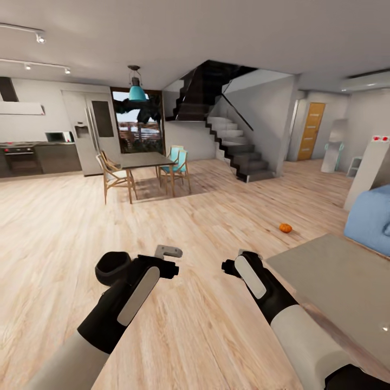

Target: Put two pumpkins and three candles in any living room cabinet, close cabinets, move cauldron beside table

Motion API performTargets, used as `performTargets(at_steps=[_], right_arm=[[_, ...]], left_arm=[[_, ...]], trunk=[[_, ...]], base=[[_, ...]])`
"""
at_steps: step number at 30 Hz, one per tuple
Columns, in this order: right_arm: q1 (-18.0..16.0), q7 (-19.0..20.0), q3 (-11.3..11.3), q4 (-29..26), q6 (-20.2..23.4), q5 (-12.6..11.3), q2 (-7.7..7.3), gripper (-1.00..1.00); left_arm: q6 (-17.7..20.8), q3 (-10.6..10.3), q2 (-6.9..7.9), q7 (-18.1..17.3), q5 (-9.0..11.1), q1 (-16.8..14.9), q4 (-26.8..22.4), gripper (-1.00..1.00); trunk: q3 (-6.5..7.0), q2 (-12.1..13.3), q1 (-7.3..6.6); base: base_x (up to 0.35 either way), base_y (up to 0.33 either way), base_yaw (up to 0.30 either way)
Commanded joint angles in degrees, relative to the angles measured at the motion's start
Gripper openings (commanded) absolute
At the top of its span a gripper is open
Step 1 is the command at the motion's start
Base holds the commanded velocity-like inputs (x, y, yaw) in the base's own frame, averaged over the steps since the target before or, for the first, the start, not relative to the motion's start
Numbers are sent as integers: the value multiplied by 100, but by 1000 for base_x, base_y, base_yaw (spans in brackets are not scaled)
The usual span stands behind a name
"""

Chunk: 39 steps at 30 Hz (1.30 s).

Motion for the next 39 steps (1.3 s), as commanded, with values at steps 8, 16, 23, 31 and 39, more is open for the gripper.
performTargets(at_steps=[8,16,23,31,39], right_arm=[[-7,-57,15,-3,3,-53,-1,100],[-8,-57,15,-3,3,-53,-2,100],[-7,-57,15,-3,3,-53,-1,100],[-8,-57,15,7,3,-53,-1,100],[-7,-56,15,10,3,-53,-1,100]], left_arm=[[13,-4,2,60,55,-4,-6,100],[13,-4,2,60,55,-4,-6,100],[13,-12,2,60,55,-4,-6,100],[13,-13,2,60,52,-4,-6,100],[13,-13,2,60,42,-4,-6,100]], trunk=[[-6,-3,-1],[-6,-3,-1],[-6,-3,-1],[-6,-3,-1],[-6,-3,-1]], base=[[-34,13,-289],[-55,36,-290],[-124,83,-290],[-224,134,-289],[-236,163,-279]])
